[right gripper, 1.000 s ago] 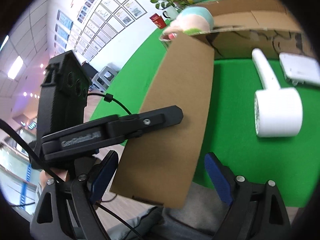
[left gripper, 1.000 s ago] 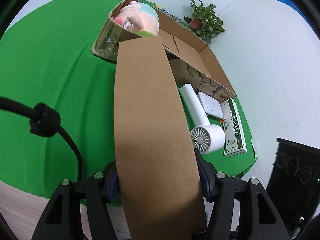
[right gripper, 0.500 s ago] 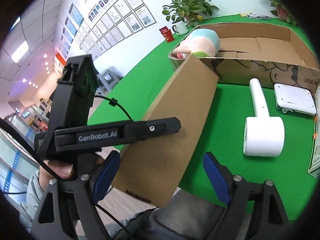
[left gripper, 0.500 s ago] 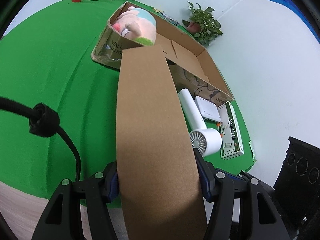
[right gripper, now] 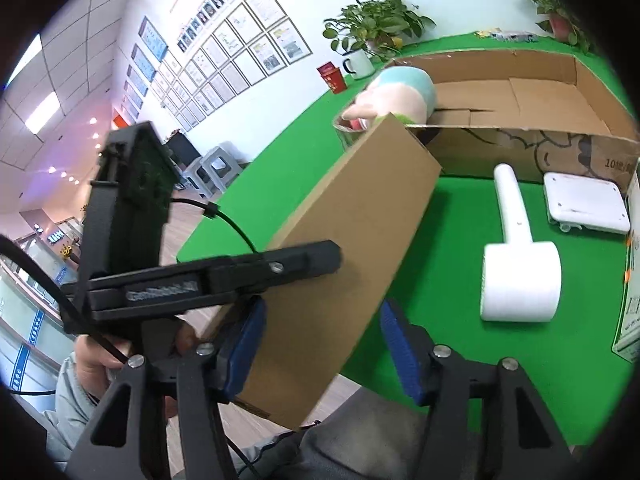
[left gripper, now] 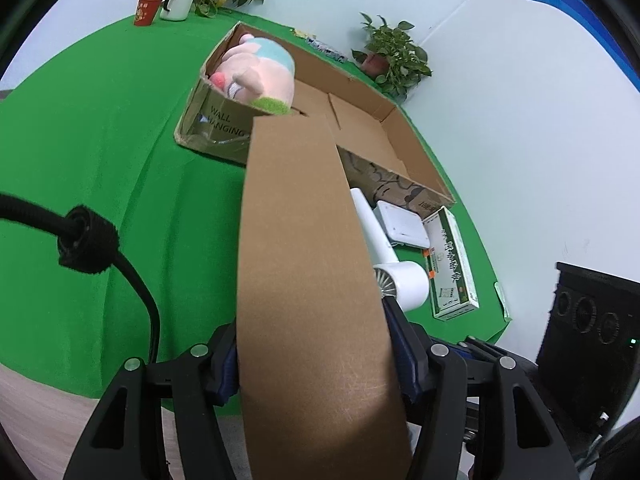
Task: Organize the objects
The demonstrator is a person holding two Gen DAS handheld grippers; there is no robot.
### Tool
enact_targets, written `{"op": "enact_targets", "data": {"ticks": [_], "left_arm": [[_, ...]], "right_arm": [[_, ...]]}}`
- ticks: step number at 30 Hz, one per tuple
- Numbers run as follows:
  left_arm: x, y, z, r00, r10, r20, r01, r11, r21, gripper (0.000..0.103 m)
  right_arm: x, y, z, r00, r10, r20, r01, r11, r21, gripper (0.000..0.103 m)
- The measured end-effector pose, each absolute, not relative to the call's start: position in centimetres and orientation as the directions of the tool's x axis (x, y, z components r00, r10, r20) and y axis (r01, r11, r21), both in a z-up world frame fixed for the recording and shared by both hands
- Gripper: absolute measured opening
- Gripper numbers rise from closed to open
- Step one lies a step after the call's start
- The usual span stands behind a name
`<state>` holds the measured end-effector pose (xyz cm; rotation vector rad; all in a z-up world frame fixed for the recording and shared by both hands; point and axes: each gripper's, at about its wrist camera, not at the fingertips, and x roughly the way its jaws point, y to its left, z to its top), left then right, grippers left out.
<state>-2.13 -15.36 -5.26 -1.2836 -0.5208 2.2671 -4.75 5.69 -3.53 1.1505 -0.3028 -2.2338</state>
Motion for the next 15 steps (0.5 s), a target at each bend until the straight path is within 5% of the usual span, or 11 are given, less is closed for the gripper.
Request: {"op": "enact_targets", "data": {"ticks": [8,11,15], "left_arm": [[-2.0,-12.8,-5.6,-0.379,0.61,-0.696,-0.259,-0.792,-0.553,0.047],[-1.6,-11.5,-5.5,-0.356,0.63,-0.691,-0.284,-0.777,-0.562,0.027],[-1.3,-10.0,-4.9,-0.344,0.662,-0.666,-0.329,-0.749,-0.575,0.024]], "right_arm": [[-4.7,6.3,-4.9,-0.403,-0.604,-0.688,0.368,-0.795,0.483,0.06],[-4.4,6.6,-5.0,-0.395,-0.615,-0.682,0.36,-0.787,0.501,0.06],[-3.8,7.5,-4.4,-0.403,-0.628,-0.665,0.355,-0.777,0.519,0.06]]}}
